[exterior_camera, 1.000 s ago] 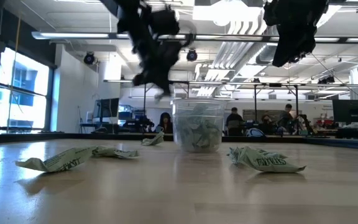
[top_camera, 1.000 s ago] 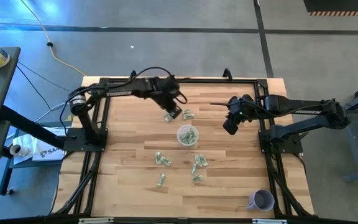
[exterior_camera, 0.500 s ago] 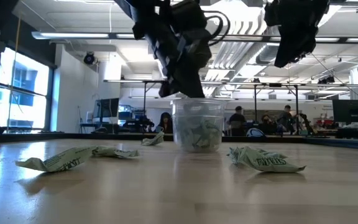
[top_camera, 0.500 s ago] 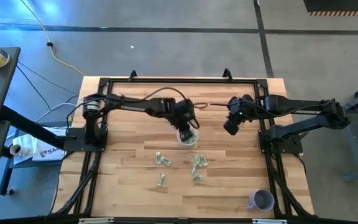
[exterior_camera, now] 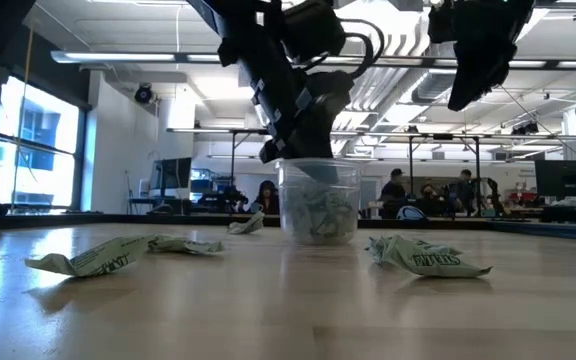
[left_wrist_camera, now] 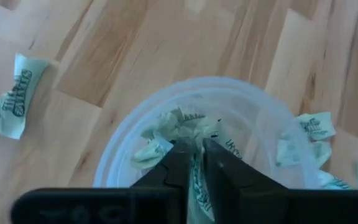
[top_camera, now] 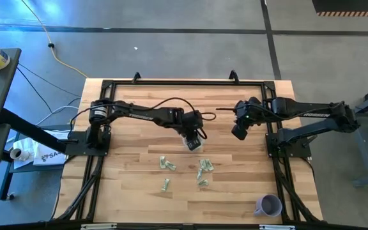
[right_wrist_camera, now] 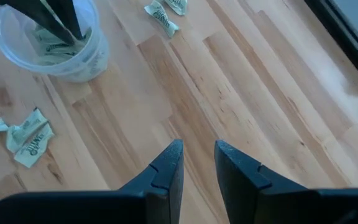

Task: Pick and place Stevia / Truvia into bins
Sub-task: Put the white stevia packet into the transparent container

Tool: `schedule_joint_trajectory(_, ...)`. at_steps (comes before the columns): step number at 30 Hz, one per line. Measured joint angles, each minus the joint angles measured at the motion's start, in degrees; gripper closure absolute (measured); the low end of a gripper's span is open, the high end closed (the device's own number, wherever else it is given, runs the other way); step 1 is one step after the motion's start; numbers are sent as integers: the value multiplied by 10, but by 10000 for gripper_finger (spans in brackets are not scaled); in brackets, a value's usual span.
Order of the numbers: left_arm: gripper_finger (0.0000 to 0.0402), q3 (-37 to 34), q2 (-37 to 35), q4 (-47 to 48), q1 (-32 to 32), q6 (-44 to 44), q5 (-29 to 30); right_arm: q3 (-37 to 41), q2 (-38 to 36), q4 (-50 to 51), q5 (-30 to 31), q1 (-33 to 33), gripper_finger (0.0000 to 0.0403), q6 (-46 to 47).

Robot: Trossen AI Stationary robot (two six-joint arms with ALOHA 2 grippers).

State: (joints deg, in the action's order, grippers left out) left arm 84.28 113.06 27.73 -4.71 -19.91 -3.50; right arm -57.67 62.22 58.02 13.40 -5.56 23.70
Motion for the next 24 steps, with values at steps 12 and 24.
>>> schedule_joint_trajectory(12, 212, 126, -1, 172, -1, 16, -14, 0, 0, 0, 2, 0, 320, -26)
schedule_joint_trajectory(24, 194, 231, -1, 453, -14, 134, 124, 0, 0, 0, 18, 0, 320, -47)
